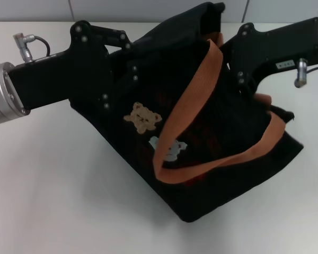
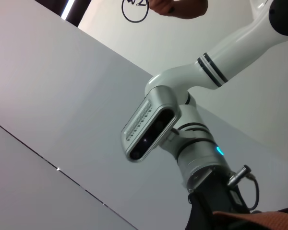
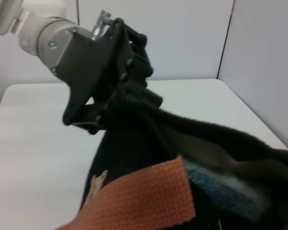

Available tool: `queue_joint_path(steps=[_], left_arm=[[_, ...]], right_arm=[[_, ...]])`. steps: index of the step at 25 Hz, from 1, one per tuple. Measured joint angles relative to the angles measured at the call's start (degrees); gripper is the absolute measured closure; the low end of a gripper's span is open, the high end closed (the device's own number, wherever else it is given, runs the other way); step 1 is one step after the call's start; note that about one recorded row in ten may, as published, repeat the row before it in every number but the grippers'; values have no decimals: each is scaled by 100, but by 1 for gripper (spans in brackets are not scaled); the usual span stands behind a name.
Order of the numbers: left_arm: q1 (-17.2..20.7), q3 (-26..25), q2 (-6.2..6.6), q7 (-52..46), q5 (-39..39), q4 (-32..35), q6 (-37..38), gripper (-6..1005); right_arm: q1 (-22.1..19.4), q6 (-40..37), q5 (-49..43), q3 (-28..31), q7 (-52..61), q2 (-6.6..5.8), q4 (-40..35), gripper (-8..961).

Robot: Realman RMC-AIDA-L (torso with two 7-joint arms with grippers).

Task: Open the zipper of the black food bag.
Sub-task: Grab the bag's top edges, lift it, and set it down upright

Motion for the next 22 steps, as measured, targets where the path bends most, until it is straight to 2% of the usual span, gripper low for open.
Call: queue_joint_path(steps=[2, 5, 11, 16, 19, 22], left_arm=[[7, -7, -7, 0, -66, -25, -7, 901], [16, 5, -20, 33, -282, -138, -46, 901], [-13, 8, -20, 72, -519, -305, -200, 903], [-81, 5, -29, 66, -527, -402, -281, 904], [-117, -13, -28, 75, -530, -485, -300, 905], [-155, -32, -22, 83, -550, -624, -319, 905]], right_arm=[[-58, -140, 9, 28, -29, -2, -85, 917], [-93, -569, 0, 195, -109, -20, -190, 953], [-119, -1620, -562, 561, -155, -37, -382, 952], [-447, -2301, -1051, 574, -149, -15, -391, 944], [-716, -2471, -1160, 587, -149, -8, -375, 940], [-846, -2294, -1136, 953, 74, -4, -264, 935]])
